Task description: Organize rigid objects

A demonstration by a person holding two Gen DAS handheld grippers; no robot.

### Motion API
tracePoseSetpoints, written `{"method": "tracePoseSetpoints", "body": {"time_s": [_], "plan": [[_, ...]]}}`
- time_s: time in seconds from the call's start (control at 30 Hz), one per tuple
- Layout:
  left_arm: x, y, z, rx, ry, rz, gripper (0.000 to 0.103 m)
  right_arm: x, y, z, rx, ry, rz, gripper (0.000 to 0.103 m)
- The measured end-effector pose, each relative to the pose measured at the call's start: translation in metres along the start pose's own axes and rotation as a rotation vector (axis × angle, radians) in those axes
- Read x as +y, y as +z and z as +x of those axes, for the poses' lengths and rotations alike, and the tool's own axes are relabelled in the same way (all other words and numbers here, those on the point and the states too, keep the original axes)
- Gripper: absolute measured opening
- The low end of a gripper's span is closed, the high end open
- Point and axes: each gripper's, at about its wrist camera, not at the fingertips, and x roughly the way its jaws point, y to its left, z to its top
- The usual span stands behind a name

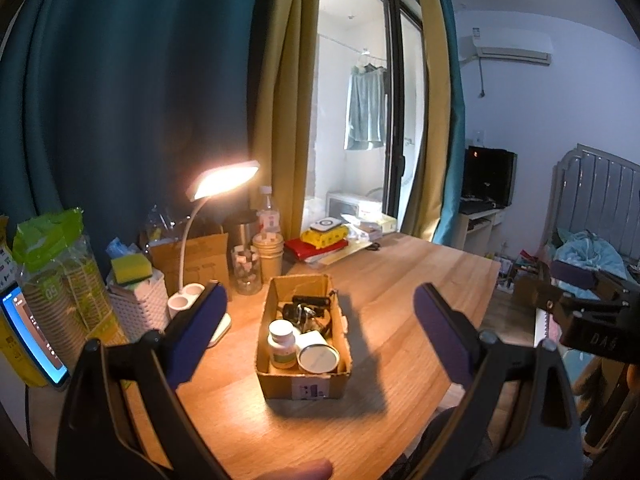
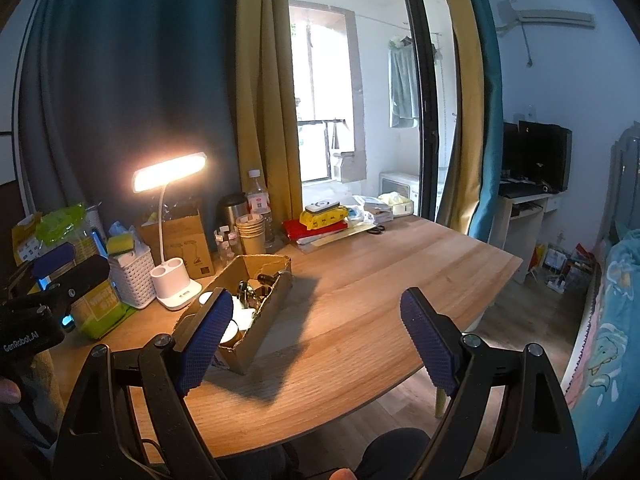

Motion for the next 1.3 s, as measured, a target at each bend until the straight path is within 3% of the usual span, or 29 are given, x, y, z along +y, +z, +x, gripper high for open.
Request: {"method": "tracePoseSetpoints", "body": {"time_s": [1.3], "plan": [[-0.0016, 0.0009, -0.0088, -0.026, -0.003, -0.013, 0.096, 0.0009, -0.0007, -0.0013, 0.005, -0.003, 0.000, 0.088]]}}
